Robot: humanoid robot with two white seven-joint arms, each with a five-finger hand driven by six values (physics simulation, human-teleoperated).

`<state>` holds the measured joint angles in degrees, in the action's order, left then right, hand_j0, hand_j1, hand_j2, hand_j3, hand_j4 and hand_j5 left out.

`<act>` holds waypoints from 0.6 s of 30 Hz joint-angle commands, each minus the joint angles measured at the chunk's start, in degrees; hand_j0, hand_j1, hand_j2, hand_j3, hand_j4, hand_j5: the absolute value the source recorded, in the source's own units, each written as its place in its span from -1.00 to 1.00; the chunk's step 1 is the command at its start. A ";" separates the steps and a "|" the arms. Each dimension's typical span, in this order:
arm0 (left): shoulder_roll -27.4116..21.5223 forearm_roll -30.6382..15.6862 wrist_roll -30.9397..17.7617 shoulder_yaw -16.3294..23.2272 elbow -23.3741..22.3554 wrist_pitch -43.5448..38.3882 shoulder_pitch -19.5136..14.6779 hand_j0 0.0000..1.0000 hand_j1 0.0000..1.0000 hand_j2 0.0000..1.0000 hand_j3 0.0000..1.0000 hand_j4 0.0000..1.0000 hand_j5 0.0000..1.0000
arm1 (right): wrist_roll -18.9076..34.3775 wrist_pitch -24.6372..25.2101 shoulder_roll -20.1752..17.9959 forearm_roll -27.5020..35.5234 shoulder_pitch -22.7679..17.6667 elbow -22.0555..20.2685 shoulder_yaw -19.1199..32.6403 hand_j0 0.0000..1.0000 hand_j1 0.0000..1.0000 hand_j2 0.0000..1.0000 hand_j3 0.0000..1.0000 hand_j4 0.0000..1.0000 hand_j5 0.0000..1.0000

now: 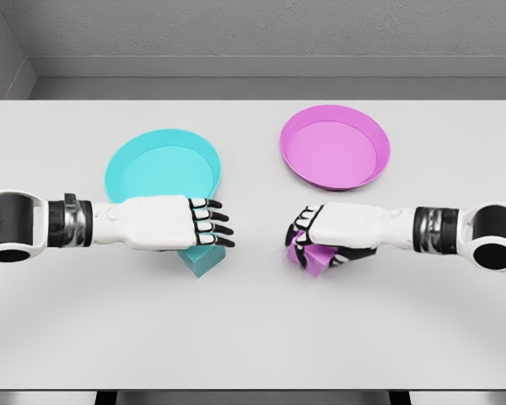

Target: Place the blocks in the corresponding plates according to their colors

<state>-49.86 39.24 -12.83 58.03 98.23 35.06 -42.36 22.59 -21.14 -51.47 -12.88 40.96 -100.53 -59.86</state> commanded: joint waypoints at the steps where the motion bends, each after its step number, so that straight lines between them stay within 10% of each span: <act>1: 0.12 0.31 0.00 0.24 -0.05 -0.06 0.00 1.00 1.00 1.00 1.00 1.00 1.00 | 0.00 0.13 -0.47 0.14 0.00 0.07 1.32 -0.25 -0.25 -0.25 -0.25 -0.25 -0.25; 17: 1.61 0.48 -4.13 2.18 -0.14 -0.06 -1.14 0.99 0.99 0.99 0.99 0.99 0.99 | 0.00 14.72 0.75 -0.30 4.04 0.77 4.14 -0.26 -0.26 -0.26 -0.26 -0.26 -0.26; 18: 1.52 0.48 -4.22 2.18 -0.14 -0.06 -1.14 0.78 0.78 0.78 0.78 0.78 0.78 | 0.00 14.98 1.63 -0.30 4.22 1.82 4.14 -0.26 -0.26 -0.26 -0.26 -0.26 -0.26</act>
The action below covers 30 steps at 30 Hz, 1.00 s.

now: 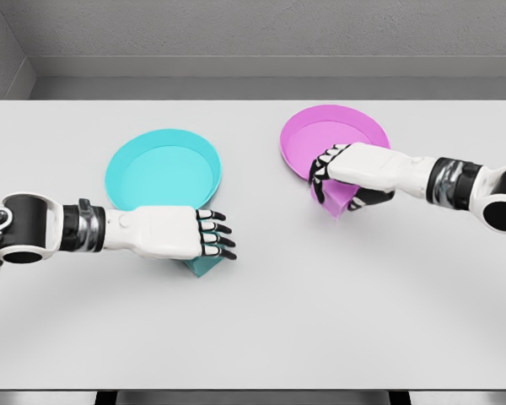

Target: Place the blocks in the corresponding plates according to their colors

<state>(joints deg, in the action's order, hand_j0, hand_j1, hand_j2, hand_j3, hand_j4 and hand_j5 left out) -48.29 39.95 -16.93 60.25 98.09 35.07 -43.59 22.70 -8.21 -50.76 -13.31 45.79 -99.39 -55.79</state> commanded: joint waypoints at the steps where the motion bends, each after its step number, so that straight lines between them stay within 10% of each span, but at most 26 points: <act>1: -0.05 -0.22 -0.21 -0.05 0.00 -0.07 0.00 0.61 0.61 0.61 0.61 0.61 0.61 | -0.11 2.06 1.54 0.13 0.09 1.39 0.07 -0.26 -0.26 -0.26 -0.26 -0.26 -0.26; 3: -0.14 -0.22 -1.44 -0.05 0.00 -0.07 0.00 0.04 0.04 0.04 0.04 0.04 0.04 | -0.02 2.85 2.41 0.13 0.44 2.53 0.07 -0.26 -0.26 -0.26 -0.26 -0.26 -0.26; 5: -0.14 -0.14 -1.53 -0.05 0.00 -0.07 0.00 -0.07 -0.07 -0.07 -0.07 -0.07 -0.07 | -0.02 5.22 3.21 -0.31 1.23 2.53 0.07 -0.26 -0.26 -0.26 -0.26 -0.26 -0.26; 30: -0.22 -9.89 -1.00 -5.59 -2.02 -0.07 -3.16 -0.11 -0.11 -0.11 -0.11 -0.11 -0.11 | -0.29 18.76 13.58 -1.19 7.38 17.91 0.07 -0.25 -0.25 -0.25 -0.25 -0.25 -0.25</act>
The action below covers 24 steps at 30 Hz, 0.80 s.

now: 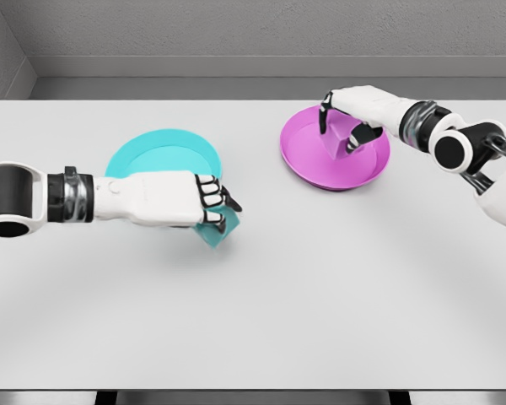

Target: Place the blocks in the corresponding plates according to their colors

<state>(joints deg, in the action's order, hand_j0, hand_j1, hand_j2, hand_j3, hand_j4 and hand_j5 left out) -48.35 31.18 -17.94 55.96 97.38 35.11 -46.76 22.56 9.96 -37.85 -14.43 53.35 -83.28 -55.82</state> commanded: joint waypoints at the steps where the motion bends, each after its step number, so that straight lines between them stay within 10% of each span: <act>1: 0.02 -0.94 0.01 -1.56 -3.16 -0.11 -0.09 -0.10 -0.10 -0.10 -0.10 -0.10 -0.10 | -0.14 0.59 1.02 -0.07 0.00 2.25 0.01 -0.25 -0.25 -0.25 -0.25 -0.25 -0.25; 7: -0.34 -0.51 0.01 -4.37 -11.34 -0.11 0.09 -0.08 -0.08 -0.08 -0.08 -0.08 -0.08 | -0.23 0.59 2.69 -0.07 1.06 6.82 0.01 -0.15 -0.15 -0.15 -0.15 -0.15 -0.15; 8: -0.34 -0.50 -0.08 -4.72 -12.13 -0.11 0.09 -0.08 -0.08 -0.08 -0.08 -0.08 -0.08 | -0.23 0.59 2.95 -0.07 1.14 7.35 0.01 0.02 0.02 0.02 0.02 0.02 0.02; 9: -0.16 -0.42 -0.17 -4.81 -13.45 -0.11 0.09 -0.08 -0.08 -0.08 -0.08 -0.08 -0.08 | -0.32 0.59 3.13 -0.07 1.14 7.35 0.01 1.00 1.00 1.00 1.00 1.00 1.00; 16: 3.18 3.19 -0.52 -4.90 -19.51 -0.11 -0.18 -0.05 -0.05 -0.05 -0.05 -0.05 -0.05 | -0.14 -0.38 1.90 0.01 1.14 4.54 0.01 1.00 1.00 1.00 1.00 1.00 1.00; 19: 4.32 4.07 -0.52 -4.90 -20.13 -0.11 -0.18 0.04 0.04 0.04 0.04 0.04 0.04 | -0.14 -0.81 -4.42 0.01 0.62 -2.75 0.27 1.00 1.00 1.00 1.00 1.00 1.00; 22: 4.50 4.24 -0.52 -4.81 -20.22 -0.11 -0.18 0.87 0.87 0.87 0.87 0.87 0.87 | 0.03 -6.09 -13.39 0.19 -5.00 -11.90 8.61 1.00 1.00 1.00 1.00 1.00 1.00; 24: 4.58 4.24 -0.52 -4.81 -20.30 -0.11 -0.26 1.00 1.00 1.00 1.00 1.00 1.00 | 0.03 -15.48 -16.21 0.28 -9.84 -13.57 15.03 1.00 1.00 1.00 1.00 1.00 1.00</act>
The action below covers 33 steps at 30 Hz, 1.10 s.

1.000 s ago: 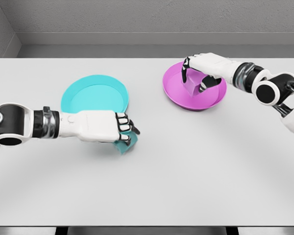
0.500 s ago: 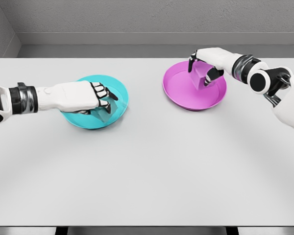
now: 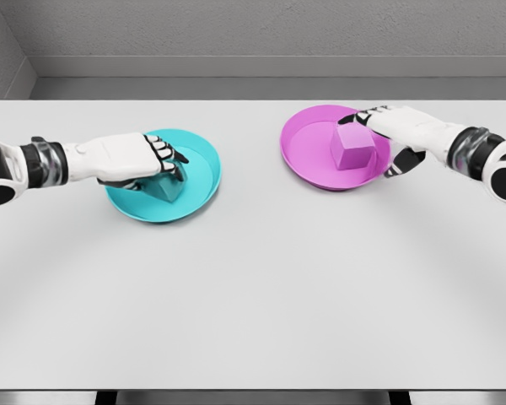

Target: Place the blocks in the corresponding plates according to their colors

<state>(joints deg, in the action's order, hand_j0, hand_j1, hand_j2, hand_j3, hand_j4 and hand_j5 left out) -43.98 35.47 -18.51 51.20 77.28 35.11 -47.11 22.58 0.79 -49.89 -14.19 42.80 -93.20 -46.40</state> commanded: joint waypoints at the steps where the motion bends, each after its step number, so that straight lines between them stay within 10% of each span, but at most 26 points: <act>1: 0.48 -0.05 0.05 -0.05 -0.63 -0.11 0.00 1.00 1.00 1.00 1.00 1.00 1.00 | 0.00 -10.89 -4.69 0.04 -0.35 -3.57 7.02 1.00 1.00 1.00 1.00 1.00 1.00; 8: -0.05 -1.02 0.32 -0.22 -0.55 -0.11 -0.26 1.00 1.00 1.00 1.00 1.00 1.00 | 0.00 -35.79 -9.96 0.03 -15.20 -3.83 18.36 1.00 1.00 1.00 1.00 1.00 1.00; 17: -10.07 -12.27 0.32 -1.72 2.62 -0.11 0.09 1.00 1.00 1.00 1.00 1.00 1.00 | -0.08 -35.79 -11.19 0.04 -18.63 -3.75 19.33 1.00 1.00 1.00 1.00 1.00 1.00; 33: -14.29 -13.06 0.23 -4.88 2.79 -0.11 1.58 1.00 1.00 1.00 1.00 1.00 1.00 | -0.08 -35.79 -11.19 0.04 -18.63 -3.75 19.51 1.00 1.00 1.00 1.00 1.00 1.00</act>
<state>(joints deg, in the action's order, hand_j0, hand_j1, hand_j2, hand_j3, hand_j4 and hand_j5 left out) -58.17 22.75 -18.31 46.41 80.10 35.09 -45.53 22.53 -35.11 -61.01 -14.51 24.17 -96.94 -26.92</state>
